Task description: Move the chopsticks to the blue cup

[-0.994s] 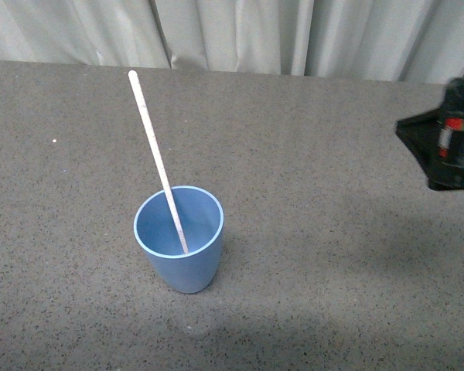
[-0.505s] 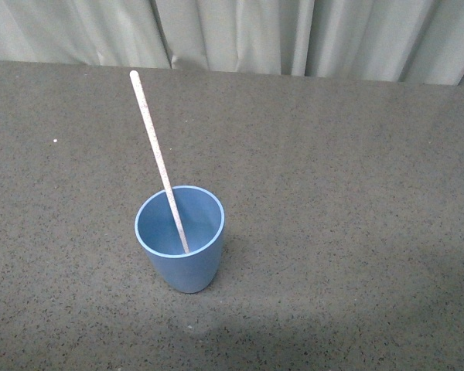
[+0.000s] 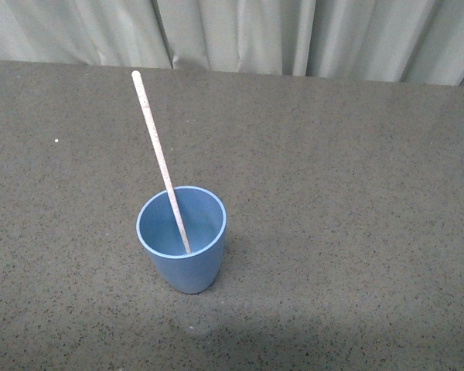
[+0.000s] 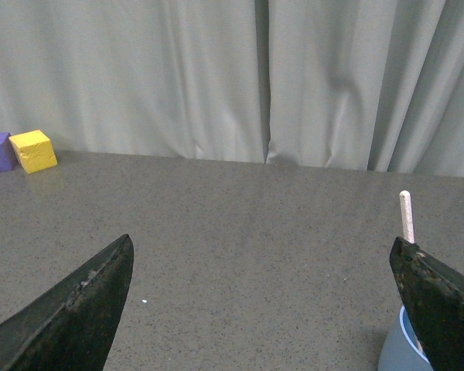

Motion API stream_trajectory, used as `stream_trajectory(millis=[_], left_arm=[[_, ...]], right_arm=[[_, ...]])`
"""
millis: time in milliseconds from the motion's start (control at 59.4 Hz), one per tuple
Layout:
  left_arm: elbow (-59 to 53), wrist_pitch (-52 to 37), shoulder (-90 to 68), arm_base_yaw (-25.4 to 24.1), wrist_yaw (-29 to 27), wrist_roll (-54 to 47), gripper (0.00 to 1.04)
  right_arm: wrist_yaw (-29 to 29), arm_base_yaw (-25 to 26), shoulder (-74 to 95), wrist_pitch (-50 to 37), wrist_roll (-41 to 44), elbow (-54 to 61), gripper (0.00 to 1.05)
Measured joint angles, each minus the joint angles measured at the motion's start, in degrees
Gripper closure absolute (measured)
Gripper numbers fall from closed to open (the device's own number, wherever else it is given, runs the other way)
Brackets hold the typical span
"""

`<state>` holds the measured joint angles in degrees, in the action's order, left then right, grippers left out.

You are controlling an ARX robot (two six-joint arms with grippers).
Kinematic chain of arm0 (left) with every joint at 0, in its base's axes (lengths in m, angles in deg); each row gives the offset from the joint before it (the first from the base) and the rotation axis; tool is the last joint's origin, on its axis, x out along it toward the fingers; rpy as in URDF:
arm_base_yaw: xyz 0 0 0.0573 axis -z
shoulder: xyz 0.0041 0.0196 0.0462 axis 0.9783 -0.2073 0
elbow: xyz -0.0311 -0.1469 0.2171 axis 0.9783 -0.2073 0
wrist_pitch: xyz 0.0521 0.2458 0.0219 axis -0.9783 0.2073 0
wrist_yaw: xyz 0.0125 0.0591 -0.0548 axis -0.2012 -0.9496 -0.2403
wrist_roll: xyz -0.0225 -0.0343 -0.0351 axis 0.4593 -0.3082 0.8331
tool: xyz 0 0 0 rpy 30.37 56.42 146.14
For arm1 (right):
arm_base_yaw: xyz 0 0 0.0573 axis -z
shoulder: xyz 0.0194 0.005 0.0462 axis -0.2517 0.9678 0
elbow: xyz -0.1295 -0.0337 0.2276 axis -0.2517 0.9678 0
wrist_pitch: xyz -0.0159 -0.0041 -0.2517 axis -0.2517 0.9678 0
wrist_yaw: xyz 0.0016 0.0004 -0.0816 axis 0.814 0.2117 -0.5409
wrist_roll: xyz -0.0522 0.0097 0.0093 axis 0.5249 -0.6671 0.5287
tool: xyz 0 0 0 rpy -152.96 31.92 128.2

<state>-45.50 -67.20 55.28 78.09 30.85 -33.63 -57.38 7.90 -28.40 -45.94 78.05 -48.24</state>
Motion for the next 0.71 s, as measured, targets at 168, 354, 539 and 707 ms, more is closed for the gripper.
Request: stream_trajectory(millis=[168,354,539,707], left_arm=[[0.0,0.0,0.0,0.0,0.0,0.0,0.07],[0.0,0.0,0.0,0.0,0.0,0.0,0.07],[0.0,0.0,0.0,0.0,0.0,0.0,0.07],[0.0,0.0,0.0,0.0,0.0,0.0,0.07]], right_arm=[[5.9,6.3,-5.8,5.5,-0.1,0.0,1.04],[6.4,6.5,-11.0,10.5,-0.2,0.0,1.04],[6.4,6.5,-15.1,14.5,-0.2,0.0,1.04],[6.4,6.5,-18.6,18.0,-0.2,0.0,1.04]])
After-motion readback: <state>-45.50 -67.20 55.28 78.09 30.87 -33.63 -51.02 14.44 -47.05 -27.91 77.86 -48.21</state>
